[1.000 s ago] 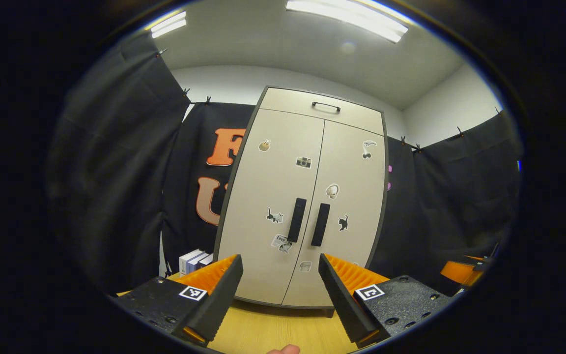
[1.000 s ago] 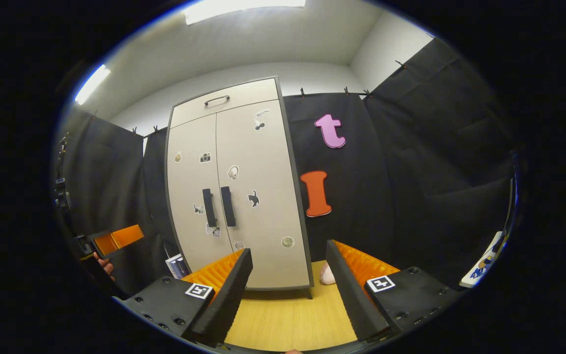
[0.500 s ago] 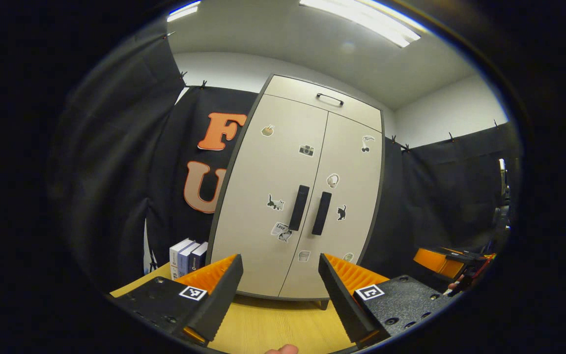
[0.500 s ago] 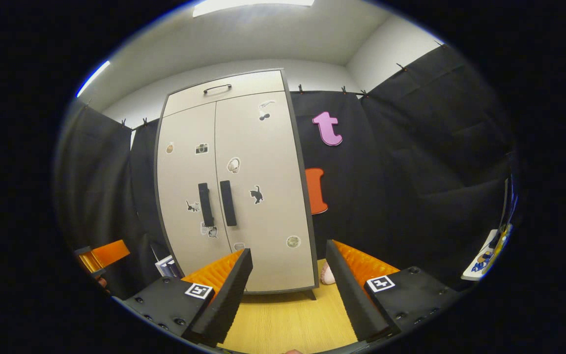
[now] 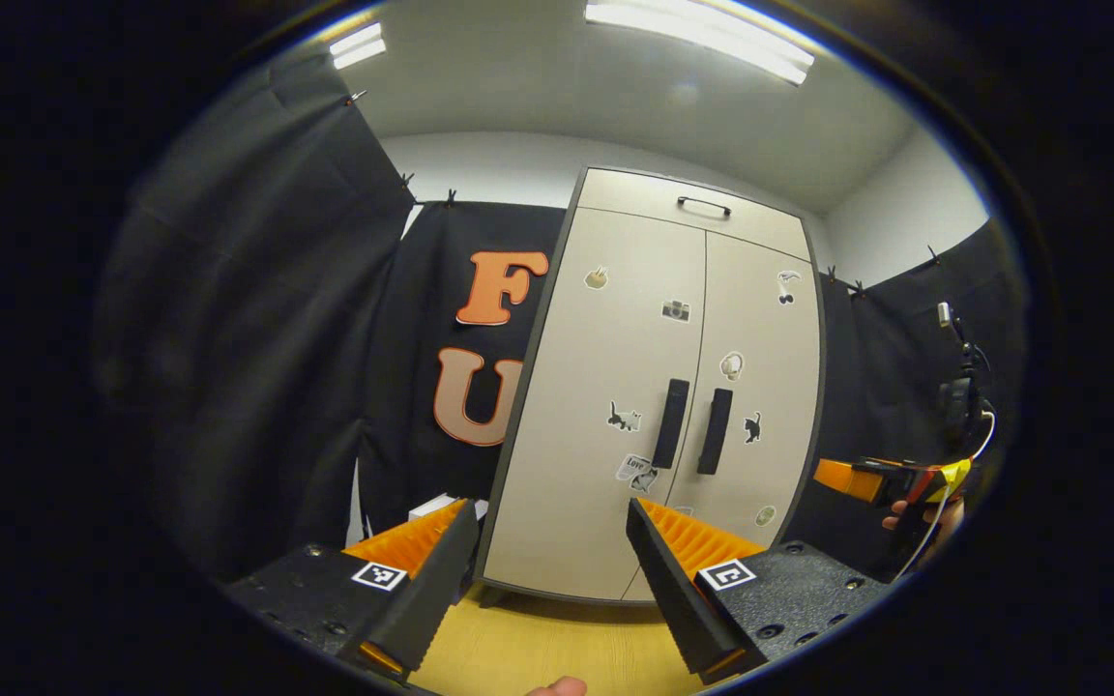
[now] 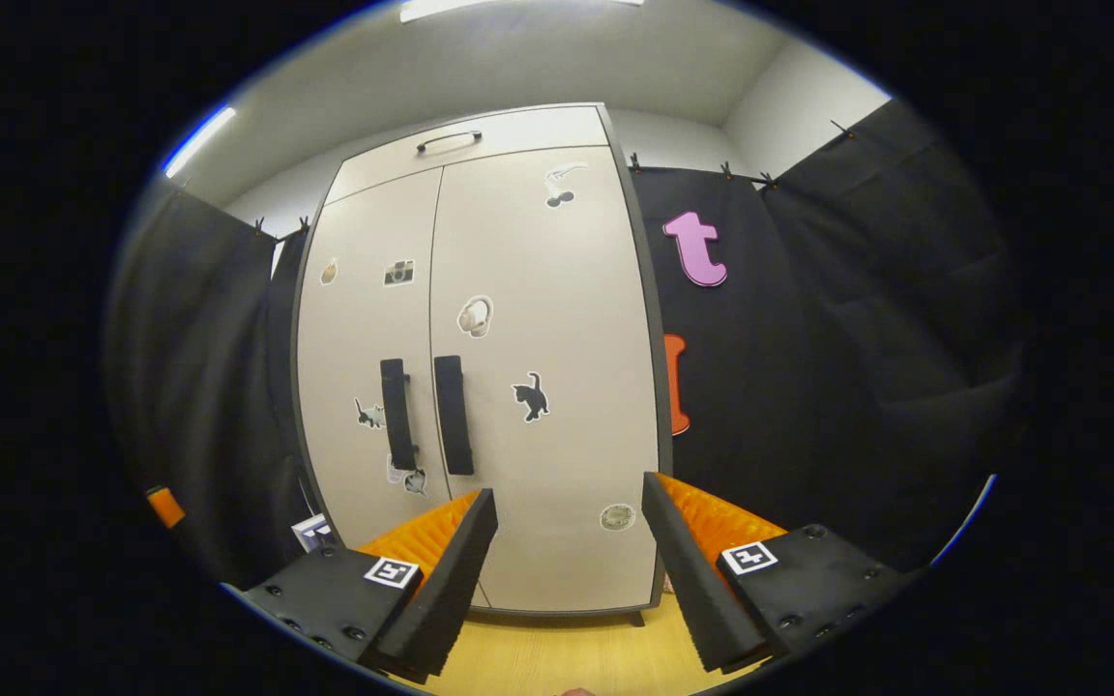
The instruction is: Open the right door of the double-door shoe cabinet with the right hand, and open the left door with the left hand.
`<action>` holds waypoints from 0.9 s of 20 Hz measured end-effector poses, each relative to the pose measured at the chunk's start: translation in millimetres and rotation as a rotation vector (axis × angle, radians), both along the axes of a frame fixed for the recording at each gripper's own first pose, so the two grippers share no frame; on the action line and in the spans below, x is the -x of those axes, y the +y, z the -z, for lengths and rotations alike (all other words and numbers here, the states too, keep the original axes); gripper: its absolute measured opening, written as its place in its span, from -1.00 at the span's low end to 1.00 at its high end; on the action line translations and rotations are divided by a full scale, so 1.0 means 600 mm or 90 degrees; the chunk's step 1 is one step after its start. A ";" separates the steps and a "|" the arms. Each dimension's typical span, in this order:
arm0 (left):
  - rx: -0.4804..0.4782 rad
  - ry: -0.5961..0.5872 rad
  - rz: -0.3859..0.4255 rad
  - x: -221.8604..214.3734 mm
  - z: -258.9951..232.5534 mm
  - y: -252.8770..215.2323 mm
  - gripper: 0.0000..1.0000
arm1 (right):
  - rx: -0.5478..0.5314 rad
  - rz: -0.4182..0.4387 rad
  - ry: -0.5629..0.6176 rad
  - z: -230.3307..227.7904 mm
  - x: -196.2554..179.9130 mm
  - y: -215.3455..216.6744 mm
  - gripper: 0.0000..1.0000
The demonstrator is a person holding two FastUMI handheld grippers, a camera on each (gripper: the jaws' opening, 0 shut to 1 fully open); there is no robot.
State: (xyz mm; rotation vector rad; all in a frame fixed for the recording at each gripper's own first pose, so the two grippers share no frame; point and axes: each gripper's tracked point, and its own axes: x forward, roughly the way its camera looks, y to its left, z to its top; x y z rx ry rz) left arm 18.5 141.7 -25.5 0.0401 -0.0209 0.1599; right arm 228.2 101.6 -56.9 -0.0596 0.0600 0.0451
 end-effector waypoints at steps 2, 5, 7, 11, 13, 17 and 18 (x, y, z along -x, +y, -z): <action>0.004 -0.003 -0.017 -0.008 0.009 -0.014 0.89 | -0.016 -0.045 0.006 0.007 -0.042 0.028 0.96; 0.016 -0.002 -0.047 -0.020 0.028 -0.026 0.89 | -0.049 -0.100 0.014 0.004 -0.106 0.085 0.96; 0.016 -0.006 -0.069 -0.024 0.036 -0.031 0.89 | -0.048 -0.130 0.027 0.007 -0.147 0.131 0.95; 0.031 -0.004 -0.064 -0.055 0.056 -0.031 0.89 | -0.024 -0.125 0.042 0.011 -0.211 0.194 0.96; 0.027 0.007 -0.035 -0.083 0.064 -0.020 0.89 | -0.030 -0.111 0.036 0.011 -0.231 0.209 0.95; 0.001 0.026 0.029 -0.132 0.070 0.017 0.89 | -0.057 -0.058 0.071 0.045 -0.263 0.203 0.90; -0.006 0.025 0.044 -0.143 0.066 0.025 0.89 | -0.070 -0.047 0.064 0.042 -0.266 0.200 0.87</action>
